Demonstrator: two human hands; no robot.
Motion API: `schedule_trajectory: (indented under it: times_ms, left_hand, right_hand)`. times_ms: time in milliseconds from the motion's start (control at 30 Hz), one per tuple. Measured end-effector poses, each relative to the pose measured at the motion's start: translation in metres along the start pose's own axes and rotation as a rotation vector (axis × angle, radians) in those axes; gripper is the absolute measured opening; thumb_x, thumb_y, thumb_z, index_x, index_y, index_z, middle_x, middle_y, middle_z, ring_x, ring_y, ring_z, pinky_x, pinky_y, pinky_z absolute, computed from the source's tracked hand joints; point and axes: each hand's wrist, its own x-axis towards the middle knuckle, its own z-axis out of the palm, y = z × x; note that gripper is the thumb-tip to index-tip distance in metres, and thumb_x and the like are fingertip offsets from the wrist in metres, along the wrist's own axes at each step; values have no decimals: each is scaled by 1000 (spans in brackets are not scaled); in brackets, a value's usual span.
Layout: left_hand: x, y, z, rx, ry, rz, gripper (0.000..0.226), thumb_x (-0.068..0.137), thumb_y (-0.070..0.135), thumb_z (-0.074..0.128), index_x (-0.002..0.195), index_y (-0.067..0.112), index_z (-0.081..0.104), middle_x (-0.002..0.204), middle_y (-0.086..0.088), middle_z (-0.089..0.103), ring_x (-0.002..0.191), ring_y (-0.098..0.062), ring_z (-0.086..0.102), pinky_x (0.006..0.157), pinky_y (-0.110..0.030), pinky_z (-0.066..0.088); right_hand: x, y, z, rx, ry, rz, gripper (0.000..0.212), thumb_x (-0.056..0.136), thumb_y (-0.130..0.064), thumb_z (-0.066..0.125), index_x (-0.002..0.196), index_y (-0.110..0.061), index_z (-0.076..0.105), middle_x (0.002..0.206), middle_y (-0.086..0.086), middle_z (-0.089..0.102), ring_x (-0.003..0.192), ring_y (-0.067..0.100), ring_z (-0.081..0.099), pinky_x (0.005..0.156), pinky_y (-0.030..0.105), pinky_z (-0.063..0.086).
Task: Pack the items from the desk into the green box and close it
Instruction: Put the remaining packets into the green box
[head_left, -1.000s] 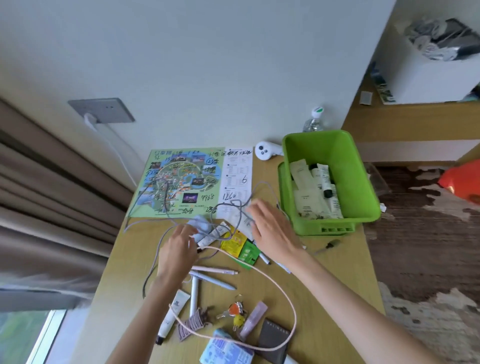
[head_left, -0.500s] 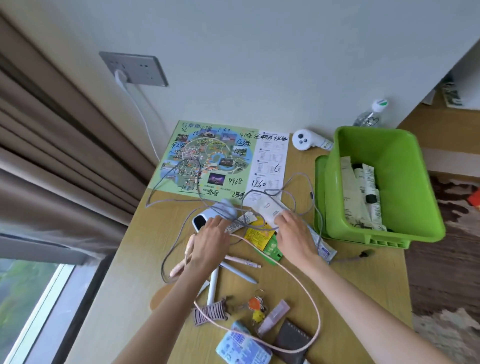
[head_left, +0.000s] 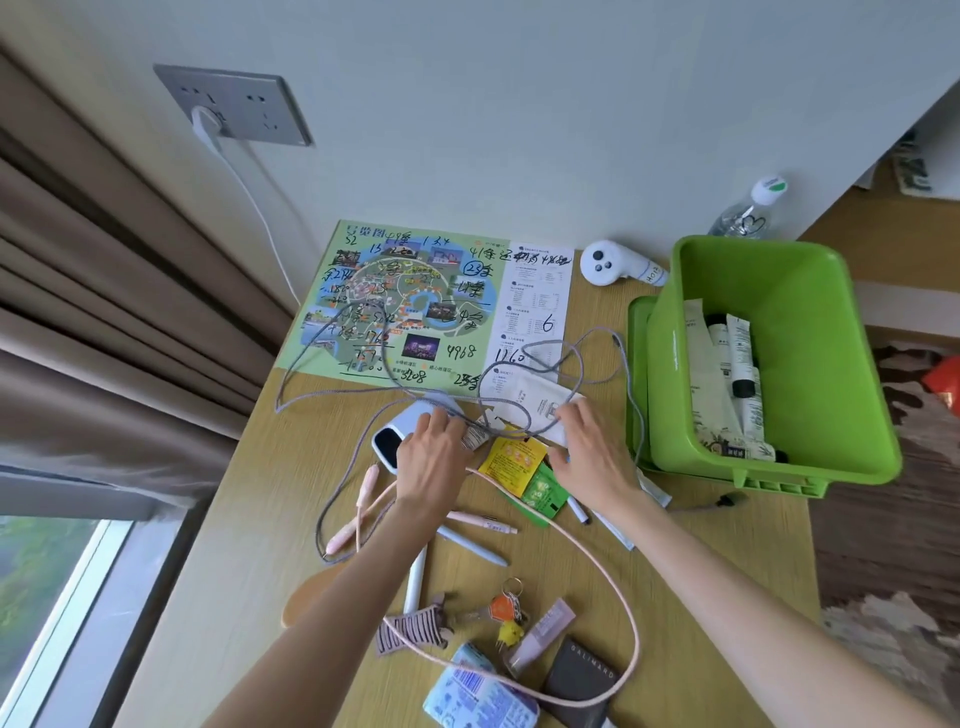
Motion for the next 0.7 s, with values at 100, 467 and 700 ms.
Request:
schedule_trajectory:
  times_ms: [100, 467, 700]
  left_hand:
    - [4, 0, -2, 38, -19, 4, 28, 88, 36, 63, 107, 16, 60, 108, 0, 55, 99, -20, 50, 59, -28, 35]
    - [9, -3, -5, 57, -92, 100, 38, 88, 40, 61, 110, 9, 56, 115, -4, 45, 104, -21, 48, 65, -30, 45]
    - [15, -8, -24, 155, -277, 52, 32, 95, 33, 42, 110, 7, 54, 108, -12, 64, 95, -32, 64, 63, -32, 36]
  right_hand:
    - [9, -3, 3, -19, -14, 15, 52, 86, -30, 68, 125, -9, 42, 121, 7, 47, 109, 22, 49, 86, 29, 43]
    - [29, -11, 0, -112, 7, 25, 52, 86, -16, 67, 127, -9, 36, 102, 11, 58, 86, 23, 50, 77, 30, 41]
    - [18, -8, -16, -158, 14, -89, 76, 81, 14, 50, 148, -6, 20, 73, 4, 54, 61, 20, 48, 66, 30, 43]
